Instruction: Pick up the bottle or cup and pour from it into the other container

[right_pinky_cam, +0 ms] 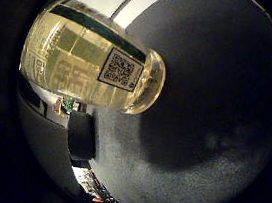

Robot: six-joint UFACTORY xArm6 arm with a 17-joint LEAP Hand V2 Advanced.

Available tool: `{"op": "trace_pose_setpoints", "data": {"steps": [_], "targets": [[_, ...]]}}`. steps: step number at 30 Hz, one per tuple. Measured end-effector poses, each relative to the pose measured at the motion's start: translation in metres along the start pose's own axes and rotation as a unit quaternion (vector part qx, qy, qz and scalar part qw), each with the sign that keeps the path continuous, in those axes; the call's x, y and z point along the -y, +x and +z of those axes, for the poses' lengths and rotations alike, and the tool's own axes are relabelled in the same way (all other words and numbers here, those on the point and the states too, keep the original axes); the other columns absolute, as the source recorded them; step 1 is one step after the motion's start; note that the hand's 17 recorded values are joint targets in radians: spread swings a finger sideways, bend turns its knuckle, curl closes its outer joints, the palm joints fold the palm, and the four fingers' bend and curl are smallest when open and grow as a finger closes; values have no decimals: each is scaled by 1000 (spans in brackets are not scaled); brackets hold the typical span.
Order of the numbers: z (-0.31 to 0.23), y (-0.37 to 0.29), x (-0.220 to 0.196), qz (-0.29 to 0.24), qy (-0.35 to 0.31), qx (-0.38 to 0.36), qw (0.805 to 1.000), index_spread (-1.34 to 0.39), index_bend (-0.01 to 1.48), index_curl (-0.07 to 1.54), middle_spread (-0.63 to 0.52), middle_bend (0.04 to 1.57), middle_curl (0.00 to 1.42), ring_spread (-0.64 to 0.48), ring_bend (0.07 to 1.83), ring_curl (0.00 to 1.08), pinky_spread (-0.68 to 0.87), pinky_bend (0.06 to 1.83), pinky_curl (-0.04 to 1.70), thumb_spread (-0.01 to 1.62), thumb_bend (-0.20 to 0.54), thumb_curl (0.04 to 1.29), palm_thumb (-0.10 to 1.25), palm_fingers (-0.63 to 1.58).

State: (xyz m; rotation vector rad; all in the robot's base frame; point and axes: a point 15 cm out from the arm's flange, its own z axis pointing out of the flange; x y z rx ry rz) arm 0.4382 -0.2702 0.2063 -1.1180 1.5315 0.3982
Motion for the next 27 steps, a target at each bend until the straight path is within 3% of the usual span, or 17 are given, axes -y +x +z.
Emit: {"op": "trace_pose_setpoints", "data": {"steps": [4, 11, 18, 27], "targets": [[13, -3, -20, 16, -51, 21, 998, -276, 616, 626, -88, 959, 578, -124, 1143, 424, -365, 1199, 144, 848, -23, 494, 862, 1349], [20, -12, -28, 21, -126, 56, 990, -186, 990, 741, -80, 1226, 652, -159, 1303, 526, -254, 1415, 337, 810, -16, 571, 945, 1269], [14, -19, -17, 2, -146, 54, 988, -187, 1130, 795, -105, 1384, 712, -197, 1395, 635, -189, 1572, 482, 732, -15, 674, 1034, 1112], [1, -46, -3, -28, -136, 37, 990, -164, 1227, 799, -109, 1408, 726, -218, 1367, 728, -167, 1555, 608, 661, -19, 781, 1060, 1086]]}}
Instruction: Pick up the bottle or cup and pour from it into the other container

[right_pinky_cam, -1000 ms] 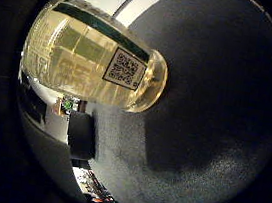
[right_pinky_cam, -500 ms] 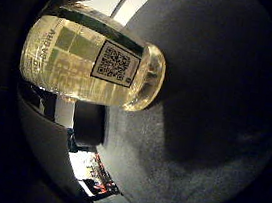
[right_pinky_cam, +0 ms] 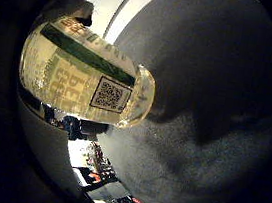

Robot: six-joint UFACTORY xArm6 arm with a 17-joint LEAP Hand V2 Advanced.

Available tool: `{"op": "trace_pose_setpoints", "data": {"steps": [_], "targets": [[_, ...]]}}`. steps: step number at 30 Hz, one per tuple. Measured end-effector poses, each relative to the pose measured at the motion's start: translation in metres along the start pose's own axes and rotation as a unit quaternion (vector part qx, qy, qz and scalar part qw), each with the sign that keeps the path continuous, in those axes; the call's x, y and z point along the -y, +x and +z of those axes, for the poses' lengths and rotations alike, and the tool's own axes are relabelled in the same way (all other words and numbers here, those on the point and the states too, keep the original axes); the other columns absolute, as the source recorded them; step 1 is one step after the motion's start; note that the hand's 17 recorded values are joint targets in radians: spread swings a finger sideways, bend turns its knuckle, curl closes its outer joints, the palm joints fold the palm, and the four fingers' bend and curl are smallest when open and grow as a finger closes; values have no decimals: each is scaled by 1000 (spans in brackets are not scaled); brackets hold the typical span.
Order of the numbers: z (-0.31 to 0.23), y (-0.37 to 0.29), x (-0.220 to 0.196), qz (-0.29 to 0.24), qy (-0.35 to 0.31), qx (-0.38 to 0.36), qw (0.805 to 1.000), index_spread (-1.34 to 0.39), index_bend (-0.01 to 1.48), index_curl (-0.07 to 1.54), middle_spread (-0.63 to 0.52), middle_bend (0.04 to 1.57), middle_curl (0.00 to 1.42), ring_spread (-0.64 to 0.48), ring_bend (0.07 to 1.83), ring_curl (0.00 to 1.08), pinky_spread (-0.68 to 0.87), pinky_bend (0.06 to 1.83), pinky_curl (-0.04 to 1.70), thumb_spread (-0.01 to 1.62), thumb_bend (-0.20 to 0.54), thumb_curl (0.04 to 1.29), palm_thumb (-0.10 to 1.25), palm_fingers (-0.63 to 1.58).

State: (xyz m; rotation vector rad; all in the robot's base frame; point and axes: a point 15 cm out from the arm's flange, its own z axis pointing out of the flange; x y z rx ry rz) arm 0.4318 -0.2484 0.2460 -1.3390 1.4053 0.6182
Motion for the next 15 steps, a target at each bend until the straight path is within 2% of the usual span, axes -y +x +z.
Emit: {"op": "trace_pose_setpoints", "data": {"steps": [9, 15], "targets": [[-7, -49, 12, -39, -12, -38, 998, -154, 1243, 788, -111, 1415, 734, -223, 1338, 789, -174, 1475, 718, 614, -18, 856, 1061, 1086], [5, -83, 3, -56, -82, -98, 990, -153, 1244, 783, -110, 1416, 735, -227, 1325, 816, -181, 1425, 790, 587, -16, 890, 1056, 1094]]}}
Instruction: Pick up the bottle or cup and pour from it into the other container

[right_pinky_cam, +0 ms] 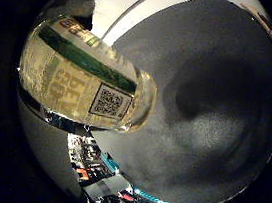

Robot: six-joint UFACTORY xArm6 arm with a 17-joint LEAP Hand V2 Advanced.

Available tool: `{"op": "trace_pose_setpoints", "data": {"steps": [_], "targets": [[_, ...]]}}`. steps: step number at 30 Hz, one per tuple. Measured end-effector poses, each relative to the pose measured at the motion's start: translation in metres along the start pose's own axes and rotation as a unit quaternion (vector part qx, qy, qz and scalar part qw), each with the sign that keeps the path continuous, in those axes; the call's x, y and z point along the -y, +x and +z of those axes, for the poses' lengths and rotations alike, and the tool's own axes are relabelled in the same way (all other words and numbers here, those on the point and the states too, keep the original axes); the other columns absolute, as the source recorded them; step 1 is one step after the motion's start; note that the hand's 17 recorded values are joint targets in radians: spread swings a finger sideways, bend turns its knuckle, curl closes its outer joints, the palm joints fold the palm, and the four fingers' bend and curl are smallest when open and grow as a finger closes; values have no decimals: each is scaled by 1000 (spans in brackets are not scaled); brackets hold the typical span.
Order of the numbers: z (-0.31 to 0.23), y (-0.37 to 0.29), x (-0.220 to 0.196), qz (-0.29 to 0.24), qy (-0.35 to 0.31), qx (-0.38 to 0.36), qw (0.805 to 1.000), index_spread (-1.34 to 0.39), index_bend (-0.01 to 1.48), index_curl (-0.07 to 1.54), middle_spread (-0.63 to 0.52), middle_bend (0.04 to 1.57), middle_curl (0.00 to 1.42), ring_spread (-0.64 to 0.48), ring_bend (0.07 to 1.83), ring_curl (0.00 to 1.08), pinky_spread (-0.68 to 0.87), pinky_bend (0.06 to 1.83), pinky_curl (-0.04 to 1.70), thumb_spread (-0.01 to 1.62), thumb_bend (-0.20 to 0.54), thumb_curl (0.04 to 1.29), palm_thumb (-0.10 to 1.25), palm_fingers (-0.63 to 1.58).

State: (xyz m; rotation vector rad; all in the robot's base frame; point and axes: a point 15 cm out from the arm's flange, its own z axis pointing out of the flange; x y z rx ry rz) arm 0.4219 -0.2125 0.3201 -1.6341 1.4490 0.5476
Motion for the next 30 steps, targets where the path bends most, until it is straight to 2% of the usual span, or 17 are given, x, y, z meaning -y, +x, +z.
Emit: {"op": "trace_pose_setpoints", "data": {"steps": [9, 14, 21, 25, 30], "targets": [[42, -54, -8, -41, -150, -103, 982, -161, 1250, 774, -111, 1412, 739, -232, 1306, 845, -192, 1372, 877, 585, -18, 918, 1056, 1099], [54, -77, -2, -62, -194, -170, 964, -163, 1254, 773, -111, 1409, 741, -235, 1295, 858, -199, 1345, 921, 577, -20, 929, 1049, 1102], [71, -107, 8, -92, -255, -290, 918, -164, 1252, 771, -112, 1404, 743, -235, 1289, 870, -207, 1305, 969, 558, -19, 947, 1054, 1105], [78, -120, 9, -102, -278, -332, 896, -164, 1251, 771, -112, 1402, 744, -236, 1285, 875, -212, 1290, 990, 548, -20, 950, 1054, 1107], [87, -137, 11, -124, -316, -398, 852, -165, 1249, 771, -112, 1400, 745, -237, 1284, 880, -217, 1269, 1010, 536, -18, 956, 1059, 1110]]}}
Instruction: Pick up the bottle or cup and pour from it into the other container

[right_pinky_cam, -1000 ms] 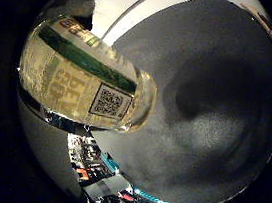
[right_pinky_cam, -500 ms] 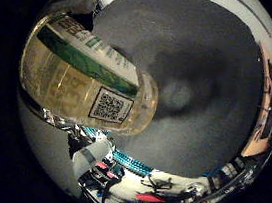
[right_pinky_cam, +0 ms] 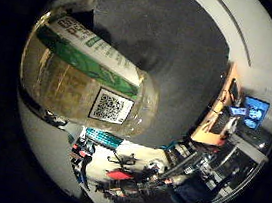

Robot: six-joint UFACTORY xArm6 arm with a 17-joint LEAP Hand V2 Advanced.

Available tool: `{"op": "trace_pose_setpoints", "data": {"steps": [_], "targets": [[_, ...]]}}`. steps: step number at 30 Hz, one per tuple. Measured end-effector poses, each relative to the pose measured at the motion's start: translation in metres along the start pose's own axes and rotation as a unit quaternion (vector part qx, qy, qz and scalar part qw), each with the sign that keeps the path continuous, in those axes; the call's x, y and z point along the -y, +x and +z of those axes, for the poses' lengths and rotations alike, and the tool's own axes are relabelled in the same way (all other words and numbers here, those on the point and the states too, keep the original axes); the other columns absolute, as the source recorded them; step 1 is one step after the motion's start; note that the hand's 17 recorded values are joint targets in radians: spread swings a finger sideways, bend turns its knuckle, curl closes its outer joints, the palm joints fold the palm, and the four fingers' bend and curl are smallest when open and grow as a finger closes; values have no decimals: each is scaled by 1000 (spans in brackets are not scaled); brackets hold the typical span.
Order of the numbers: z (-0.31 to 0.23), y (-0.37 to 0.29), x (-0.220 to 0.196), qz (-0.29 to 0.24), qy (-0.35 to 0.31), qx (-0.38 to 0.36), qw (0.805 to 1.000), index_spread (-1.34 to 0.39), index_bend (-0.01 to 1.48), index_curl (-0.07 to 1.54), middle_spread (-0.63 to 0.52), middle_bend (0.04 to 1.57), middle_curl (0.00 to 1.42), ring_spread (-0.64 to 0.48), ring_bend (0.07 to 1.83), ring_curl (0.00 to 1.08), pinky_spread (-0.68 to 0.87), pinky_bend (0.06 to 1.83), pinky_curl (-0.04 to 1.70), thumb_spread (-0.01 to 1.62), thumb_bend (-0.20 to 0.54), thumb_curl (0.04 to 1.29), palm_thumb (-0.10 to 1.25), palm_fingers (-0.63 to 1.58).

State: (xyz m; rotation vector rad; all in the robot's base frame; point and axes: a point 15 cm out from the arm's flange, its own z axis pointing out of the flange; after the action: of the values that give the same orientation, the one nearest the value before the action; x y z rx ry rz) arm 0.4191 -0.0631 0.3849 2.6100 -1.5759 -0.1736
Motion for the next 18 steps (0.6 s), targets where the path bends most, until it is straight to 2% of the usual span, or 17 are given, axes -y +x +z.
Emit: {"op": "trace_pose_setpoints", "data": {"steps": [9, 18], "targets": [[-16, -24, 14, -24, -53, -120, 991, -165, 1246, 771, -112, 1396, 748, -239, 1278, 892, -225, 1249, 1039, 530, -19, 963, 1058, 1113], [-28, -31, 14, -41, -118, -239, 963, -173, 1209, 782, -112, 1399, 751, -241, 1279, 899, -226, 1251, 1053, 524, -20, 963, 1045, 1105]]}}
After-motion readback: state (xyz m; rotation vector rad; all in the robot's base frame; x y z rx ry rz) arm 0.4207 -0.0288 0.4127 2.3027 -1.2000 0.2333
